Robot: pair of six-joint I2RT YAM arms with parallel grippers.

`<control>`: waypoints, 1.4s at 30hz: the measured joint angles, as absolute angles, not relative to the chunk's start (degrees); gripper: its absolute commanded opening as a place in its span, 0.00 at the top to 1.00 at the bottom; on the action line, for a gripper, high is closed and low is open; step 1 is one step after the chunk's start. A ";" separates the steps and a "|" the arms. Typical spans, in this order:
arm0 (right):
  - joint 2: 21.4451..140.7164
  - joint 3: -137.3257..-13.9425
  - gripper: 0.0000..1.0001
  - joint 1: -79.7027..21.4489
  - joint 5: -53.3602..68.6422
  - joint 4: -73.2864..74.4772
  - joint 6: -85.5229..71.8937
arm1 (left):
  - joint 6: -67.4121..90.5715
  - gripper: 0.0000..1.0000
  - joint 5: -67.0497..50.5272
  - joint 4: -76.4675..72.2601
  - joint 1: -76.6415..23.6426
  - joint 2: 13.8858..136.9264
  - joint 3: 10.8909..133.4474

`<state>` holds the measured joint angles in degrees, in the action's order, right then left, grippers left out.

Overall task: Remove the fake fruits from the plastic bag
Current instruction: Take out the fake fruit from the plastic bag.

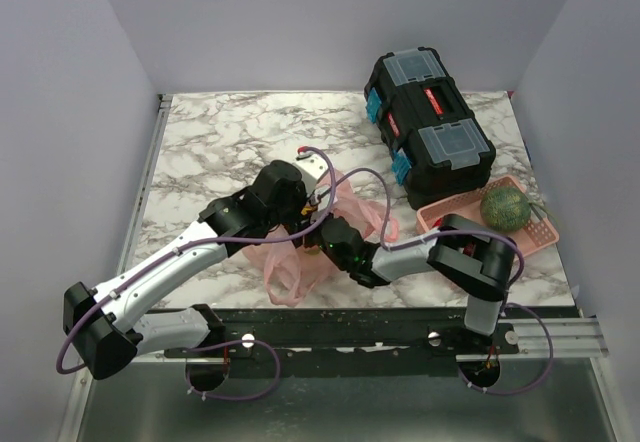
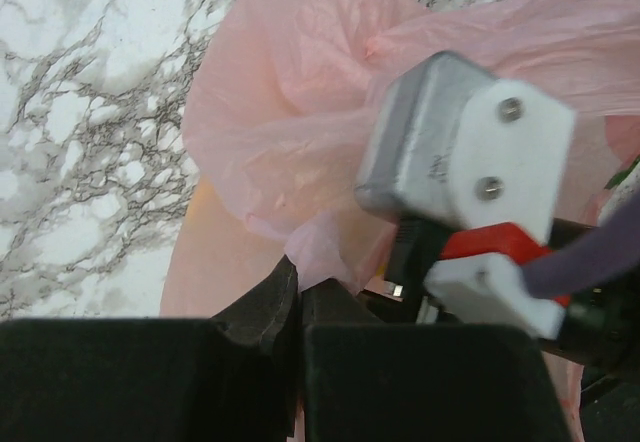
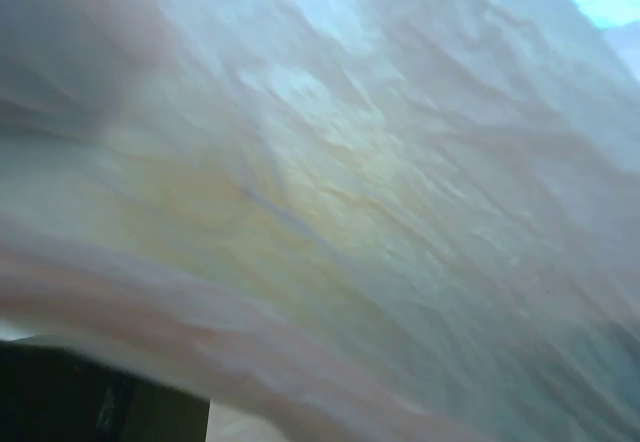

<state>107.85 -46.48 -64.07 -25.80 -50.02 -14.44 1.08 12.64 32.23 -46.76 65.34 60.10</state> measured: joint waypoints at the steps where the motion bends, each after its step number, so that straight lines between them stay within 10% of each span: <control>1: 106.54 -45.89 0.82 -64.07 -25.80 -50.04 -14.46 | 1.15 1.00 13.04 32.25 -46.76 65.34 60.10; 27: 68.31 -40.14 0.99 -64.10 -13.87 -19.94 -20.51 | 4.40 1.00 18.92 30.63 -42.98 64.42 60.12; 42: 47.64 -40.82 0.99 -64.10 -37.85 -3.40 -21.74 | 4.49 1.00 18.92 31.20 -42.70 64.55 60.31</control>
